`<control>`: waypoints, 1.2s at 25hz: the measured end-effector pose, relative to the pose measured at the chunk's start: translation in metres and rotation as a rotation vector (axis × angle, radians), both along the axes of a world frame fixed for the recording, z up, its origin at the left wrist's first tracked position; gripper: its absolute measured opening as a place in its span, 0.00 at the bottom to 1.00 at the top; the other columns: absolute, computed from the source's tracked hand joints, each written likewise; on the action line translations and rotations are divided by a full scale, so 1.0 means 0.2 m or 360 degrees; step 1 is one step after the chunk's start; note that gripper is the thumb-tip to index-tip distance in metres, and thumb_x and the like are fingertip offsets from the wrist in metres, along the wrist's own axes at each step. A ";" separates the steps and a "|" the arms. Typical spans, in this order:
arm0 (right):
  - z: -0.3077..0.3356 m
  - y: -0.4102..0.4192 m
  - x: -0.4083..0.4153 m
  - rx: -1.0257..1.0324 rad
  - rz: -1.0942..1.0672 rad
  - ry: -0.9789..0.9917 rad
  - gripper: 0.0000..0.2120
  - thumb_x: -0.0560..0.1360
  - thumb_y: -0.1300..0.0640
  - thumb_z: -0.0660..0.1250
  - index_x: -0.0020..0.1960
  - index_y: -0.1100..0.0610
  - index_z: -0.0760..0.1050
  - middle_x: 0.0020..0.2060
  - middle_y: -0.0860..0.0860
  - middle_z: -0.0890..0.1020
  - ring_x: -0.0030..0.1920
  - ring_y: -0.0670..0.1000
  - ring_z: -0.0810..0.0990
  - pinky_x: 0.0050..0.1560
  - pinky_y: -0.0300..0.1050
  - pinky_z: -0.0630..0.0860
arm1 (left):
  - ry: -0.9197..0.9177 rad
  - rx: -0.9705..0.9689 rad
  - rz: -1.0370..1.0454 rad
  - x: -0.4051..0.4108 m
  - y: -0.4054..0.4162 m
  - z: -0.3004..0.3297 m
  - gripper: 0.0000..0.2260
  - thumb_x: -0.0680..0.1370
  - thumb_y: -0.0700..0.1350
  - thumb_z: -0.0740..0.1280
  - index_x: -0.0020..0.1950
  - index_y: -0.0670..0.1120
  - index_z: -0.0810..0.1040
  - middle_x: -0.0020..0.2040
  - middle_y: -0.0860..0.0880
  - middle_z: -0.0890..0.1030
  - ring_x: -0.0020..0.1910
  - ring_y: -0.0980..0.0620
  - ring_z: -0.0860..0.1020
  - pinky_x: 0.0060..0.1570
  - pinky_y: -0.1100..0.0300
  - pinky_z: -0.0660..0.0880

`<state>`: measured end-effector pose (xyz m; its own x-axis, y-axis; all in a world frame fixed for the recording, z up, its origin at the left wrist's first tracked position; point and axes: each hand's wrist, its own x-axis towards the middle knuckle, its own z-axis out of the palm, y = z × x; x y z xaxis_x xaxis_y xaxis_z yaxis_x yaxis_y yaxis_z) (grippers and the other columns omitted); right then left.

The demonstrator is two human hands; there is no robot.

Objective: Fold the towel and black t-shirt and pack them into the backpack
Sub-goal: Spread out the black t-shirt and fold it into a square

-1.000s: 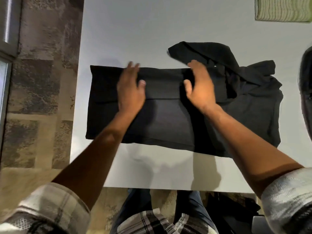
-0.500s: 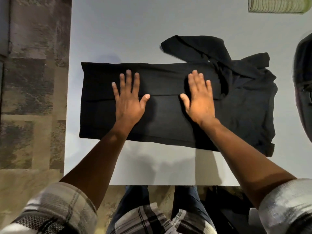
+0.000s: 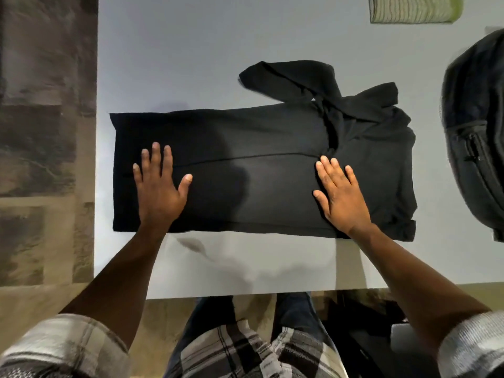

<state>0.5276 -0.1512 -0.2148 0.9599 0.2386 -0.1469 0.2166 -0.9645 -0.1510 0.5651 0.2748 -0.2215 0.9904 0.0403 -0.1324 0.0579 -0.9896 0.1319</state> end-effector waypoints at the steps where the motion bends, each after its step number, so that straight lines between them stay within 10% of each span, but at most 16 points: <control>1: 0.00 -0.03 -0.02 0.0001 -0.0082 0.0007 0.29 0.83 0.45 0.51 0.81 0.55 0.55 0.81 0.52 0.56 0.81 0.54 0.53 0.79 0.58 0.52 | 0.0000 -0.0003 0.0007 -0.02 0.00 0.00 0.34 0.81 0.64 0.50 0.82 0.47 0.50 0.82 0.44 0.50 0.81 0.41 0.48 0.78 0.41 0.46; 9: 0.16 -0.19 0.14 0.0658 -0.0634 -0.0352 0.17 0.79 0.58 0.64 0.67 0.58 0.73 0.65 0.54 0.77 0.63 0.58 0.75 0.64 0.53 0.71 | -0.0055 -0.0262 0.0147 0.12 -0.39 0.13 0.29 0.83 0.54 0.59 0.81 0.43 0.57 0.81 0.41 0.55 0.81 0.41 0.52 0.78 0.42 0.48; 14: 0.32 -0.25 0.52 0.0883 -0.0722 -0.0246 0.15 0.77 0.55 0.66 0.64 0.56 0.74 0.60 0.51 0.77 0.59 0.51 0.77 0.58 0.46 0.74 | -0.0092 -0.0865 -0.0127 0.50 -0.93 0.25 0.17 0.80 0.48 0.65 0.68 0.45 0.76 0.63 0.47 0.80 0.61 0.47 0.78 0.63 0.52 0.72; 19: 0.31 -0.25 0.76 0.0652 -0.0548 0.0077 0.27 0.74 0.52 0.69 0.71 0.54 0.69 0.66 0.54 0.74 0.64 0.57 0.75 0.59 0.54 0.74 | 0.0201 -0.1381 0.0190 0.82 -1.36 0.34 0.13 0.76 0.51 0.68 0.60 0.50 0.81 0.44 0.57 0.82 0.45 0.55 0.81 0.52 0.61 0.77; 23: 0.31 -0.27 0.80 0.0520 -0.0464 -0.0038 0.10 0.78 0.55 0.62 0.58 0.53 0.76 0.54 0.53 0.78 0.53 0.57 0.78 0.46 0.50 0.73 | 0.0639 -0.1649 0.0547 0.93 -1.53 0.31 0.14 0.79 0.53 0.66 0.58 0.45 0.75 0.43 0.49 0.81 0.29 0.54 0.76 0.24 0.65 0.69; 30: 0.42 -0.36 0.82 0.1031 -0.0469 -0.0047 0.09 0.81 0.53 0.55 0.50 0.55 0.72 0.41 0.49 0.79 0.42 0.52 0.76 0.45 0.56 0.76 | 0.0882 -0.2269 0.1288 1.04 -1.62 0.36 0.16 0.77 0.54 0.72 0.57 0.44 0.78 0.37 0.49 0.77 0.27 0.55 0.74 0.31 0.62 0.77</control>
